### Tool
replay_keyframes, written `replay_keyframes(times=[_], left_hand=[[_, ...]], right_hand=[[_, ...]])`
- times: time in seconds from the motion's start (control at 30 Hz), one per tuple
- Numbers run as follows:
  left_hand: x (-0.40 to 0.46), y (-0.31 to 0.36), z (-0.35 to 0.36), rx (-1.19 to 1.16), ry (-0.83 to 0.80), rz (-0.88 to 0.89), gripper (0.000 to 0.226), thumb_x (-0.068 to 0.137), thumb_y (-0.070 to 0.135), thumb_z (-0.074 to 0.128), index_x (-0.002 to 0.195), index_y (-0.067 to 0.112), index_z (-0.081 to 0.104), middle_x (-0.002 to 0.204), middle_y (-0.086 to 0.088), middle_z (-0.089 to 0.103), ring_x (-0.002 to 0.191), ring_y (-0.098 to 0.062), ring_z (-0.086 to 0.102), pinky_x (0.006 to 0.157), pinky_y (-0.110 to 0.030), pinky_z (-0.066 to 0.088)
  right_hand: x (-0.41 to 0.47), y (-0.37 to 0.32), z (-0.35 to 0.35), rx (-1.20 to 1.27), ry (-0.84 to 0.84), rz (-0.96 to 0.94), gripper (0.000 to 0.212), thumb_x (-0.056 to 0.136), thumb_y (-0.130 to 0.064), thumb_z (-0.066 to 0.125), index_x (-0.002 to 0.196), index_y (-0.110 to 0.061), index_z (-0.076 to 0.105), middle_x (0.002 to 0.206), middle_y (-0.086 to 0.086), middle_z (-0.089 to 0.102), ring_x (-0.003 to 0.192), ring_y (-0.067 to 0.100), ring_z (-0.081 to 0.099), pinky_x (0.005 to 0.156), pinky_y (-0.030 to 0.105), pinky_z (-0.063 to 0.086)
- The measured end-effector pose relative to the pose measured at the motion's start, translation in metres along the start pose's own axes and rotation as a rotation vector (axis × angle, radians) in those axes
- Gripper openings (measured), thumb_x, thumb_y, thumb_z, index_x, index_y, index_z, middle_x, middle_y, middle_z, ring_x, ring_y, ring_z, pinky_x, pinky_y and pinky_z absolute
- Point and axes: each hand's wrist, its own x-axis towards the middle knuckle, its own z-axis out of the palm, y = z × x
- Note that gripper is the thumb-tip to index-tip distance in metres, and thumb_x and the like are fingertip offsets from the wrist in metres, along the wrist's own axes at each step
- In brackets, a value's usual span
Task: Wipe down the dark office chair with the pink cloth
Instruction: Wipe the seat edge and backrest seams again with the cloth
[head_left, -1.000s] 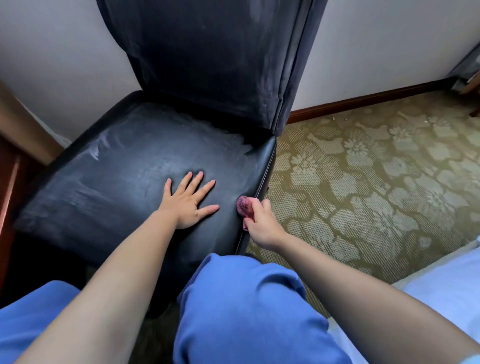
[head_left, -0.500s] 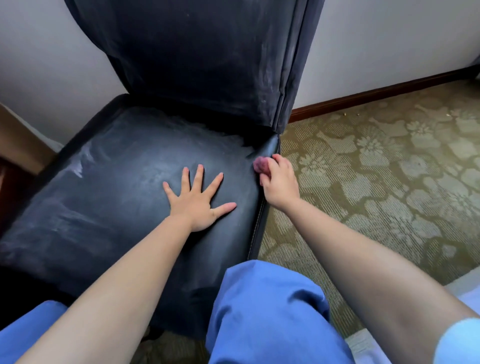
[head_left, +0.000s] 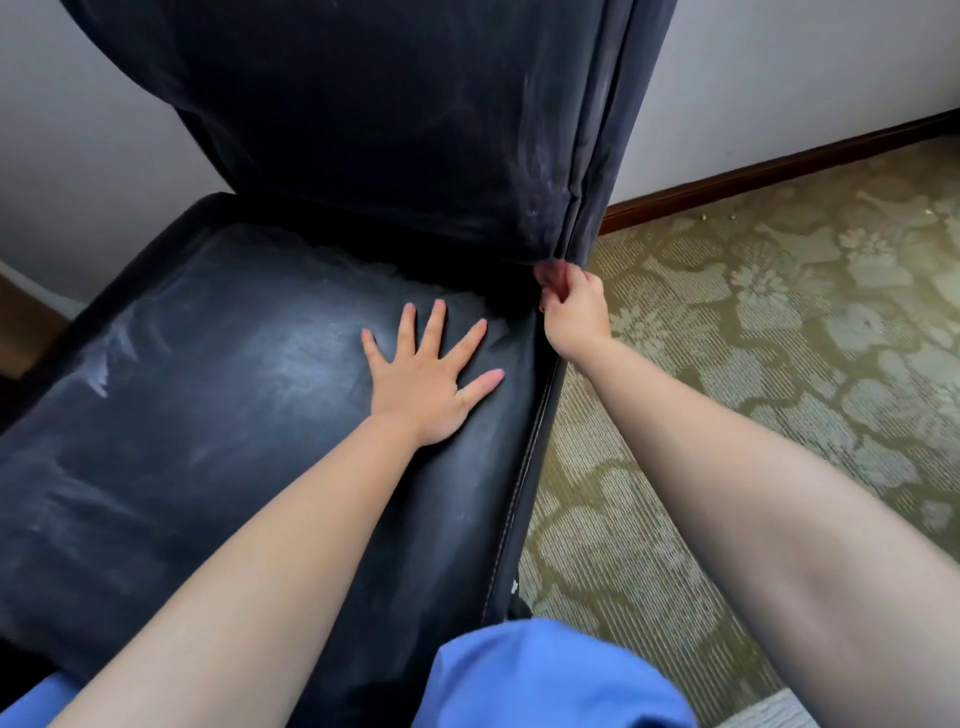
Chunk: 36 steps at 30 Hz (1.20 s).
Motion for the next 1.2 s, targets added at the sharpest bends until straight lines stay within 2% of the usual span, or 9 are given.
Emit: replay_keyframes(times=[0.17, 0.27, 0.47, 0.6, 0.73, 0.83, 1.0, 1.1, 1.2], left_hand=[[-0.003, -0.001, -0.006, -0.053, -0.016, 0.017, 0.059, 0.091, 0.067, 0.013, 0.146, 0.049, 0.002, 0.159, 0.003, -0.011, 0.145, -0.024, -0.017, 0.109, -0.062, -0.01], [-0.013, -0.001, -0.008, -0.1, -0.011, 0.029, 0.053, 0.098, 0.055, 0.016, 0.149, 0.042, 0.009, 0.16, 0.002, -0.006, 0.146, -0.023, -0.013, 0.112, -0.059, -0.008], [-0.073, 0.002, 0.003, -0.073, -0.102, 0.141, 0.052, 0.102, 0.044, 0.015, 0.15, 0.036, 0.0, 0.159, 0.003, -0.013, 0.145, -0.022, -0.017, 0.112, -0.055, -0.009], [-0.112, -0.008, 0.014, 0.035, -0.063, 0.139, 0.053, 0.101, 0.046, 0.011, 0.15, 0.035, -0.006, 0.159, 0.007, -0.014, 0.145, -0.017, -0.016, 0.113, -0.053, -0.008], [-0.118, -0.014, 0.014, 0.064, -0.061, 0.157, 0.052, 0.101, 0.046, 0.011, 0.15, 0.035, -0.006, 0.159, 0.008, -0.013, 0.145, -0.015, -0.015, 0.114, -0.053, -0.007], [-0.122, -0.021, 0.011, 0.04, -0.103, 0.19, 0.052, 0.102, 0.044, 0.012, 0.15, 0.035, -0.005, 0.159, 0.008, -0.013, 0.145, -0.015, -0.015, 0.115, -0.052, -0.008], [-0.141, -0.044, 0.008, -0.021, -0.143, 0.261, 0.052, 0.104, 0.037, 0.017, 0.152, 0.027, 0.0, 0.159, 0.007, -0.009, 0.146, -0.015, -0.012, 0.116, -0.046, -0.006], [-0.175, -0.059, 0.017, -0.016, -0.125, 0.235, 0.052, 0.103, 0.036, 0.017, 0.151, 0.028, 0.0, 0.159, 0.007, -0.01, 0.146, -0.016, -0.013, 0.117, -0.045, -0.007], [-0.181, -0.061, 0.018, -0.036, -0.144, 0.228, 0.051, 0.104, 0.035, 0.02, 0.152, 0.027, 0.004, 0.159, 0.006, -0.008, 0.146, -0.016, -0.012, 0.116, -0.047, -0.007]], right_hand=[[-0.033, -0.007, -0.012, -0.233, -0.231, -0.067, 0.048, 0.094, -0.018, 0.043, 0.142, -0.02, 0.035, 0.144, 0.02, 0.026, 0.131, 0.038, 0.031, 0.111, 0.033, 0.022], [-0.06, -0.007, -0.021, -0.284, -0.372, -0.043, 0.053, 0.094, -0.012, 0.039, 0.146, -0.022, 0.028, 0.141, 0.02, 0.026, 0.127, 0.036, 0.036, 0.106, 0.026, 0.025], [-0.098, -0.01, -0.018, -0.183, -0.356, 0.088, 0.062, 0.094, -0.005, 0.034, 0.15, -0.027, 0.018, 0.155, 0.017, 0.003, 0.139, 0.033, 0.024, 0.112, 0.028, 0.017], [-0.126, -0.013, -0.019, -0.163, -0.319, 0.148, 0.061, 0.094, -0.006, 0.033, 0.149, -0.029, 0.019, 0.149, 0.017, 0.019, 0.135, 0.034, 0.03, 0.11, 0.03, 0.021], [-0.182, 0.001, -0.003, -0.204, -0.331, 0.11, 0.063, 0.093, -0.007, 0.034, 0.149, -0.031, 0.018, 0.144, 0.017, 0.032, 0.127, 0.035, 0.04, 0.105, 0.034, 0.03], [-0.212, 0.008, 0.007, -0.247, -0.345, 0.076, 0.063, 0.094, -0.01, 0.034, 0.149, -0.033, 0.015, 0.141, 0.017, 0.035, 0.122, 0.036, 0.045, 0.102, 0.036, 0.035], [-0.196, 0.013, 0.003, -0.309, -0.361, 0.037, 0.062, 0.094, -0.011, 0.037, 0.148, -0.035, 0.017, 0.138, 0.017, 0.042, 0.119, 0.035, 0.046, 0.094, 0.031, 0.037], [-0.2, 0.006, 0.003, -0.26, -0.328, 0.103, 0.063, 0.094, -0.009, 0.035, 0.148, -0.037, 0.018, 0.141, 0.016, 0.039, 0.121, 0.034, 0.045, 0.096, 0.031, 0.036], [-0.222, -0.005, 0.007, -0.245, -0.295, 0.121, 0.062, 0.093, -0.01, 0.038, 0.145, -0.04, 0.025, 0.134, 0.017, 0.045, 0.119, 0.035, 0.048, 0.097, 0.033, 0.038]])
